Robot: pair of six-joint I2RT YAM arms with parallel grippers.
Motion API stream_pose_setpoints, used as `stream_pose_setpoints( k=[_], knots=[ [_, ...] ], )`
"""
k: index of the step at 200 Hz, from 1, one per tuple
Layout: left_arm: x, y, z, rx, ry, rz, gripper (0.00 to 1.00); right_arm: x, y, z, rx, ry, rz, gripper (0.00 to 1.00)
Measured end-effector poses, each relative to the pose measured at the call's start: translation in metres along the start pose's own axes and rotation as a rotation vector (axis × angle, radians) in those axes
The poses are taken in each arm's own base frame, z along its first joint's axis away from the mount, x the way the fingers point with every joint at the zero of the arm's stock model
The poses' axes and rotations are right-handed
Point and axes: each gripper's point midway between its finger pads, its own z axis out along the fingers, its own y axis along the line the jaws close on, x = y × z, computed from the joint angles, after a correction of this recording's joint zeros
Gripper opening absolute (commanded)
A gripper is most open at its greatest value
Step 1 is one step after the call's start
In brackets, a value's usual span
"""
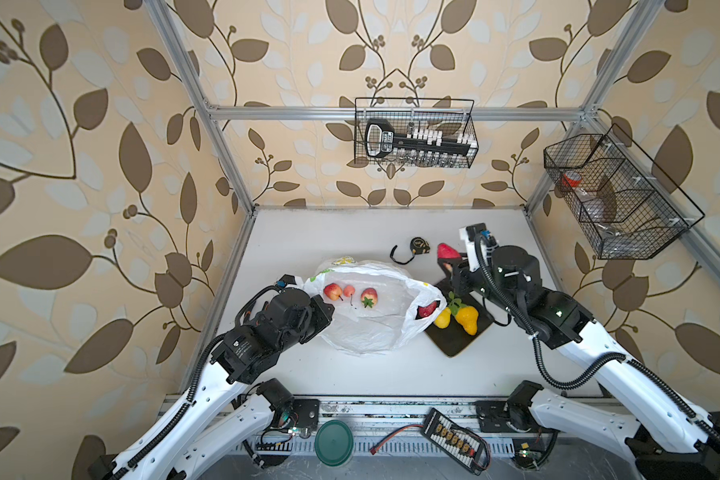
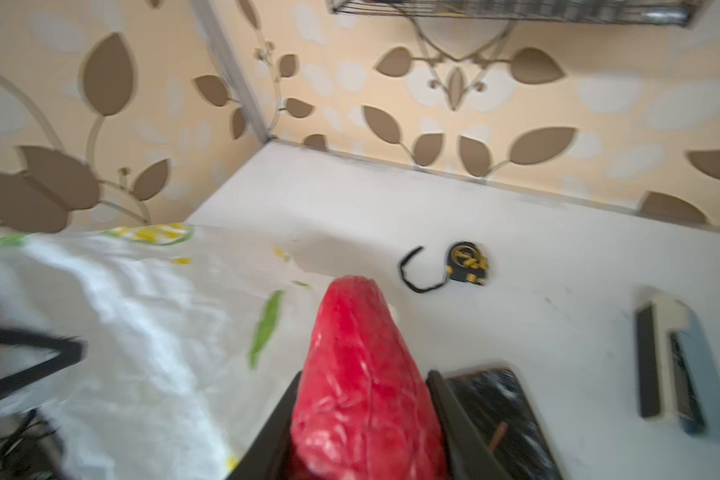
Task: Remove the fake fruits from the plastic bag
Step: 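Lift the red pear out and release it onto the black tray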
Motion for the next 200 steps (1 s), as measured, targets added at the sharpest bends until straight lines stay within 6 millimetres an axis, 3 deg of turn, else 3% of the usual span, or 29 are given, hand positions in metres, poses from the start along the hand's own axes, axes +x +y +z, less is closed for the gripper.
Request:
stream_pose_setpoints(
  k=[16, 34, 60, 75, 94, 163, 184, 200],
  knots=[
    [0.000, 0.000, 0.000, 0.000, 0.000, 0.000, 0.00, 0.024, -0.047, 0.009, 0.118, 0.051, 0.101, 0.33],
    [0.000, 0.000, 0.000, 0.000, 0.000, 0.000, 0.00, 0.069, -0.090, 0.022, 0.215, 0.153, 0.214, 0.33],
    [0.000, 0.000, 0.000, 0.000, 0.000, 0.000, 0.00, 0.132, -0.120, 0.036, 0.268, 0.293, 0.338, 0.32],
    [0.000, 0.000, 0.000, 0.000, 0.001, 0.000, 0.00, 0.157, -0.123, 0.045, 0.260, 0.351, 0.380, 0.33],
    [0.000, 0.000, 0.000, 0.001, 0.001, 0.000, 0.00, 0.174, -0.120, 0.060, 0.232, 0.389, 0.415, 0.33],
    [0.000, -0.001, 0.000, 0.006, -0.001, 0.000, 0.00, 0.198, -0.119, 0.106, 0.167, 0.417, 0.460, 0.36],
    [0.000, -0.001, 0.000, 0.006, -0.001, 0.000, 0.00, 0.204, -0.119, 0.113, 0.157, 0.430, 0.464, 0.44],
    [0.000, -0.001, 0.000, 0.006, -0.001, 0.000, 0.00, 0.207, -0.118, 0.116, 0.151, 0.431, 0.467, 0.56]
  ],
)
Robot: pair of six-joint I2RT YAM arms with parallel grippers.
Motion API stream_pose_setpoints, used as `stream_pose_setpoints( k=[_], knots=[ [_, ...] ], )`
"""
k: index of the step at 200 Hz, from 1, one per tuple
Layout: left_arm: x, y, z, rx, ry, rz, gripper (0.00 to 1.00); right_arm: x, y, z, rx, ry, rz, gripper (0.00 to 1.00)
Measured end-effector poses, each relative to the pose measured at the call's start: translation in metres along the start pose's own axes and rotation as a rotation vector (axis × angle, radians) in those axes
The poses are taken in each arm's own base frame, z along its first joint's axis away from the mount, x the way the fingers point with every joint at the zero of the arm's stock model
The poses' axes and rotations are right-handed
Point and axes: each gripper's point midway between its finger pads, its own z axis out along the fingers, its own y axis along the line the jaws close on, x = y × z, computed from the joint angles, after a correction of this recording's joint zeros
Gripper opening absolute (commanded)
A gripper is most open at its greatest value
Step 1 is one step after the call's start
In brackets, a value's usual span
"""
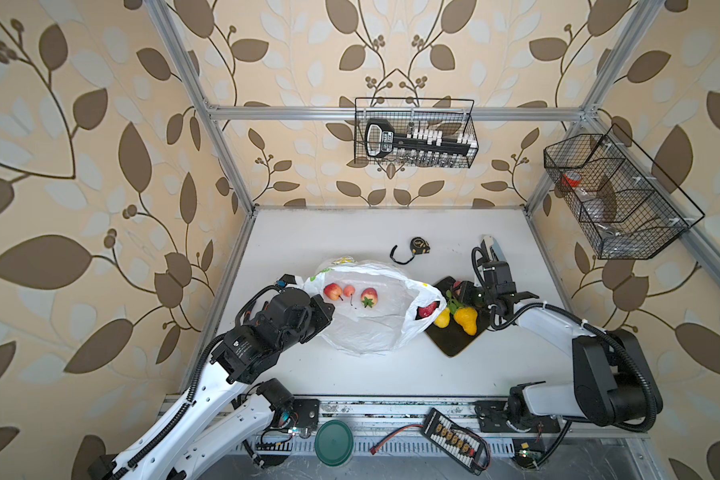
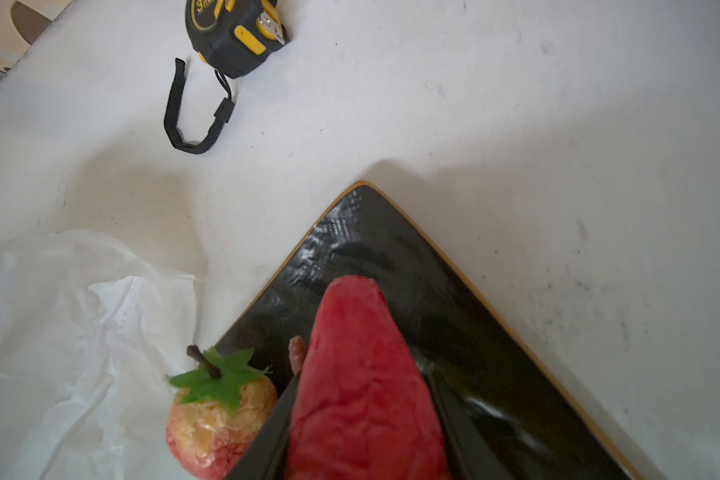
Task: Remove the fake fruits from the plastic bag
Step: 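Lift the red pear out and release it onto the black tray, then move the right gripper back into the bag toward the remaining fruits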
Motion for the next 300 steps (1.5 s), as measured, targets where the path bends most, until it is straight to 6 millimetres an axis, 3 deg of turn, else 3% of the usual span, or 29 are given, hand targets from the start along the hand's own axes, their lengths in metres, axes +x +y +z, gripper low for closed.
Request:
stream_pose_setpoints(
  k=[27, 61, 93, 126, 144, 162, 191, 221, 241, 259, 276, 300],
  knots=[
    [0.000, 0.000, 0.000, 0.000, 0.000, 0.000, 0.00, 0.001, -0.001, 0.000, 0.000, -0.001, -0.005, 0.68],
    [0.000, 0.000, 0.000, 0.000, 0.000, 0.000, 0.00, -0.006, 0.004, -0.012, -0.009, -0.032, -0.016, 0.71],
    [0.000, 0.000, 0.000, 0.001, 0.001, 0.000, 0.00, -0.019, 0.010, -0.041, -0.005, -0.096, -0.031, 0.70],
    [0.000, 0.000, 0.000, 0.001, 0.001, 0.000, 0.00, -0.050, 0.033, -0.091, -0.046, -0.222, -0.065, 0.64],
    [0.000, -0.001, 0.001, 0.001, 0.001, 0.000, 0.00, -0.064, 0.068, -0.126, -0.129, -0.307, -0.126, 0.62],
    [0.000, -0.002, 0.002, 0.004, -0.001, 0.000, 0.00, -0.060, 0.118, -0.160, -0.254, -0.364, -0.229, 0.61],
    [-0.001, -0.002, 0.002, 0.006, -0.001, -0.001, 0.00, -0.025, 0.200, -0.214, -0.486, -0.425, -0.427, 0.59],
    [-0.001, -0.002, 0.003, 0.003, 0.000, -0.001, 0.00, 0.022, 0.265, -0.247, -0.638, -0.445, -0.624, 0.58],
    [0.000, -0.002, 0.003, 0.002, 0.001, -0.001, 0.00, 0.061, 0.300, -0.251, -0.684, -0.433, -0.770, 0.58],
    [0.000, -0.002, 0.003, 0.002, 0.000, -0.002, 0.00, 0.095, 0.320, -0.236, -0.687, -0.400, -0.883, 0.58],
    [0.000, -0.002, 0.003, 0.001, 0.001, -0.002, 0.00, 0.115, 0.328, -0.206, -0.637, -0.357, -0.938, 0.56],
    [0.000, -0.002, 0.003, 0.000, 0.001, -0.003, 0.00, 0.136, 0.325, -0.147, -0.494, -0.284, -0.966, 0.58]
  ],
)
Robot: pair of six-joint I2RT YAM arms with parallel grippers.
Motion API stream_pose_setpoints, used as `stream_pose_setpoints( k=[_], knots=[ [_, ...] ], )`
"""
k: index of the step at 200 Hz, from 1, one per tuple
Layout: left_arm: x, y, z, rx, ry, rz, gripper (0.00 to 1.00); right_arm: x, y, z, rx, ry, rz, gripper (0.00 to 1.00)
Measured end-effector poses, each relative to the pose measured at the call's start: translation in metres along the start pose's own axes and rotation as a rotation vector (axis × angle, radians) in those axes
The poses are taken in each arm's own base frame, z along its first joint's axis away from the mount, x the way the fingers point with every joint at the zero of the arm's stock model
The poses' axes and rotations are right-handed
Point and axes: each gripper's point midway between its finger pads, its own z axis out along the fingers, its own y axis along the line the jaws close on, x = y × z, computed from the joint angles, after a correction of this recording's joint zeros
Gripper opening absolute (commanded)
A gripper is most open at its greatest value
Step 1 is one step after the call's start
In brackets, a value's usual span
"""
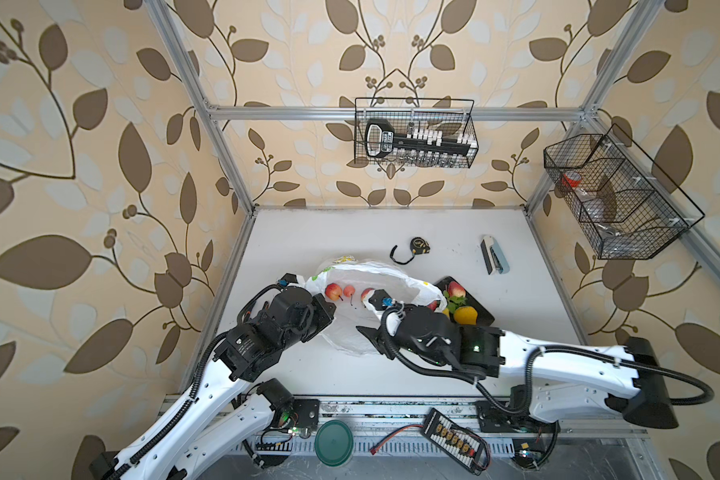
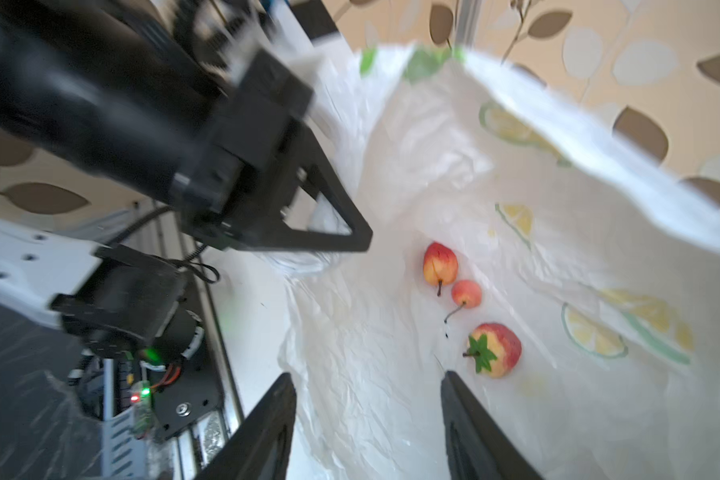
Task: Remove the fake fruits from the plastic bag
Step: 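Move the right gripper back into the bag toward the remaining fruits, then grasp the red-yellow fake pear in the bag with the right gripper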
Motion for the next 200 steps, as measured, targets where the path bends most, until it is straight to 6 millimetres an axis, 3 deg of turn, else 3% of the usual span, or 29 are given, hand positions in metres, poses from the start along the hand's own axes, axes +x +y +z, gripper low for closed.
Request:
stream_pose_setpoints(
  k=[30, 64, 141, 200],
  knots=[
    [0.000, 0.001, -0.001, -0.004, 0.001, -0.003, 0.00, 0.054, -0.022, 0.055, 0.151, 0.169, 0.099, 0.63],
    [0.001, 0.001, 0.000, -0.004, 0.002, -0.006, 0.00, 0.085, -0.073, 0.087, 0.342, 0.241, 0.299, 0.74],
    [0.001, 0.001, 0.000, -0.003, 0.008, -0.020, 0.00, 0.104, -0.130, 0.147, 0.554, 0.266, 0.516, 0.83],
    [0.003, 0.000, 0.000, 0.001, 0.019, -0.022, 0.00, 0.129, -0.145, 0.171, 0.612, 0.313, 0.546, 0.77]
  ],
)
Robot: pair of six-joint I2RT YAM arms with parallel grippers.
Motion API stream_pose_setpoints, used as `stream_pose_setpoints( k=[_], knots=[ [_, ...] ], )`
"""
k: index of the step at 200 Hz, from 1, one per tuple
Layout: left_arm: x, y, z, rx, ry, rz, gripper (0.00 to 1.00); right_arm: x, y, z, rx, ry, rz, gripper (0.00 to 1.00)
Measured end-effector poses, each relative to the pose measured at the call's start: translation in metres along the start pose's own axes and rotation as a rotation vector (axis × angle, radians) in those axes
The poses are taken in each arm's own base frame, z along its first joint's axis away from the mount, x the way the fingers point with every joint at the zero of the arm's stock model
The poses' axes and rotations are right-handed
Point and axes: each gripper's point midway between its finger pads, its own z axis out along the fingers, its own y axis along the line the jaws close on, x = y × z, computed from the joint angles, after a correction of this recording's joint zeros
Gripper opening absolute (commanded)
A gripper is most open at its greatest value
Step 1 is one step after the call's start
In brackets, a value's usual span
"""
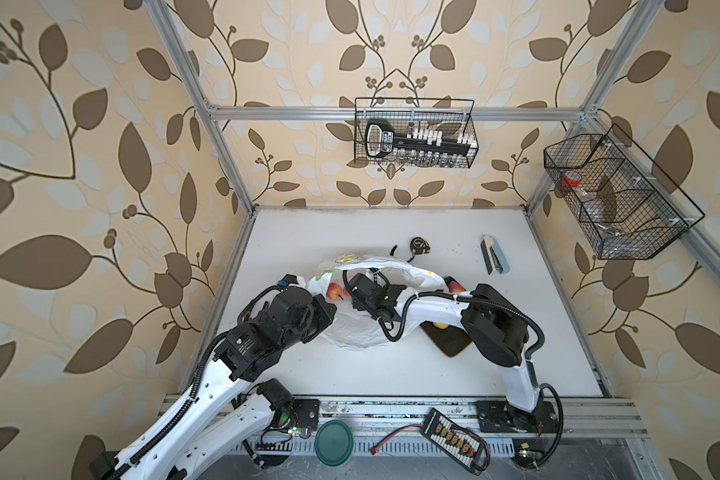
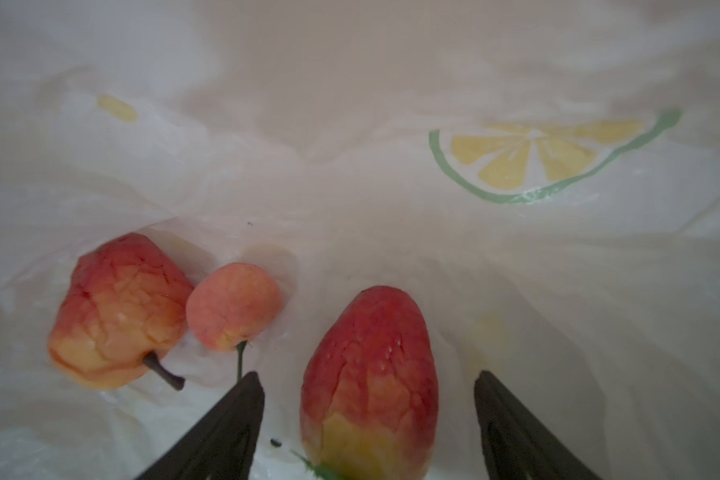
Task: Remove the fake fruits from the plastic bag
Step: 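Grasp the red-yellow fake pear in the bag with the right gripper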
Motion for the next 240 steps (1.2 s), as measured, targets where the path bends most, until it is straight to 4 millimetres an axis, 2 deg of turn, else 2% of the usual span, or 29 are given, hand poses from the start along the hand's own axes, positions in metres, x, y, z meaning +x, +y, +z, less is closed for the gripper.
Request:
stream_pose_setpoints(
  k=[40, 84, 117, 141, 166, 180, 202, 240],
  knots=[
    [0.000, 0.000, 0.001, -0.004, 0.002, 0.000, 0.00, 0.012, -0.006, 0.014, 0.027, 0.036, -0.018, 0.65],
    [0.000, 0.000, 0.001, -0.001, 0.001, 0.000, 0.00, 0.011, -0.005, 0.015, 0.019, 0.035, -0.035, 0.51],
    [0.000, -0.001, 0.001, 0.001, 0.000, 0.000, 0.00, 0.006, 0.000, 0.010, -0.010, 0.025, -0.057, 0.47],
    [0.000, -0.001, 0.001, 0.002, 0.000, -0.002, 0.00, -0.008, 0.007, -0.012, -0.067, -0.005, -0.067, 0.47],
    [0.000, -0.001, 0.001, 0.004, -0.002, -0.003, 0.00, -0.020, 0.017, -0.049, -0.163, -0.040, -0.088, 0.47],
    [-0.001, -0.001, 0.000, 0.007, -0.003, -0.003, 0.00, -0.021, 0.023, -0.071, -0.232, -0.050, -0.115, 0.47],
    [0.000, 0.000, 0.000, 0.007, -0.004, -0.003, 0.00, -0.011, 0.031, -0.101, -0.347, -0.046, -0.185, 0.47],
    [0.001, 0.002, 0.001, 0.002, -0.003, -0.005, 0.00, 0.019, 0.038, -0.154, -0.526, -0.037, -0.363, 0.47]
  ],
)
